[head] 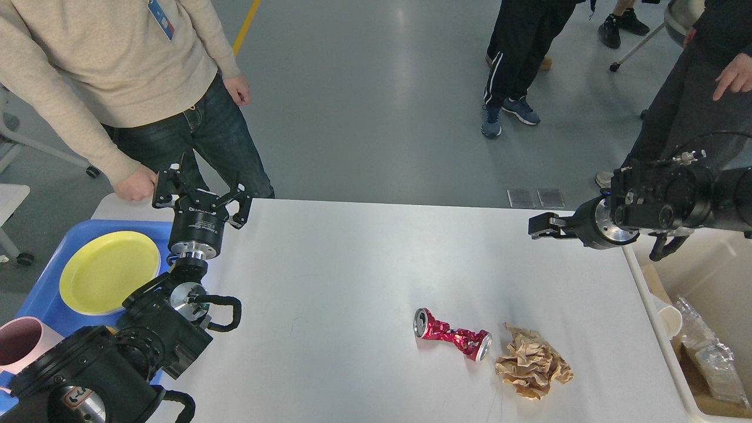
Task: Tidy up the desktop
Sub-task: 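Move the right gripper down onto the crumpled brown paper and grasp it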
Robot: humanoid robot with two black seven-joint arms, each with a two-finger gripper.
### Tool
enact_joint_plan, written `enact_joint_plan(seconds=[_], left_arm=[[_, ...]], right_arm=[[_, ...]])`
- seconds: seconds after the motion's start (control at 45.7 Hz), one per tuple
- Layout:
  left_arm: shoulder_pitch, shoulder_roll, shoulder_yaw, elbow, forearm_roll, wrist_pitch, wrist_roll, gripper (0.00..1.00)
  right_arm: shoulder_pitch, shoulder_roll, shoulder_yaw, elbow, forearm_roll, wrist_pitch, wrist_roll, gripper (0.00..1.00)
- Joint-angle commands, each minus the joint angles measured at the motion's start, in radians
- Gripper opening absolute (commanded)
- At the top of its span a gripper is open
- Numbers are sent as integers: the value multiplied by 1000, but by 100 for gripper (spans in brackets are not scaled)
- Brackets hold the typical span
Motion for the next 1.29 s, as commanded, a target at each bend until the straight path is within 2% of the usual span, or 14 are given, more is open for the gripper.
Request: enact_joint_plan(seconds=[0.0, 0.109, 0.241, 0.328, 0.416, 0.657, 0.897, 1.269], left_arm=[[0, -1, 0, 0, 1, 0, 0, 96], [0, 0, 0, 0, 1, 0, 0, 96], [0, 0, 0, 0, 0, 0, 0, 96], [0, 0, 0, 0, 0, 0, 0, 96], [0, 0, 0, 0, 0, 0, 0, 96], [0, 0, 0, 0, 0, 0, 0, 96], [0, 0, 0, 0, 0, 0, 0, 96], [0, 0, 0, 0, 1, 0, 0, 96]], right_arm=[[113, 5, -24, 35, 0, 204, 0, 100], [226, 5, -42, 56, 0, 370, 0, 100], [361, 5, -64, 73, 0, 522, 0, 100], [465, 6, -82, 95, -2, 605, 0, 100], [513, 11, -84, 96, -2, 643, 0, 100], [489, 26, -82, 92, -5, 631, 0, 100], [253, 28, -72, 59, -11, 593, -1, 100], [-42, 58, -52, 36, -11, 386, -3, 100]])
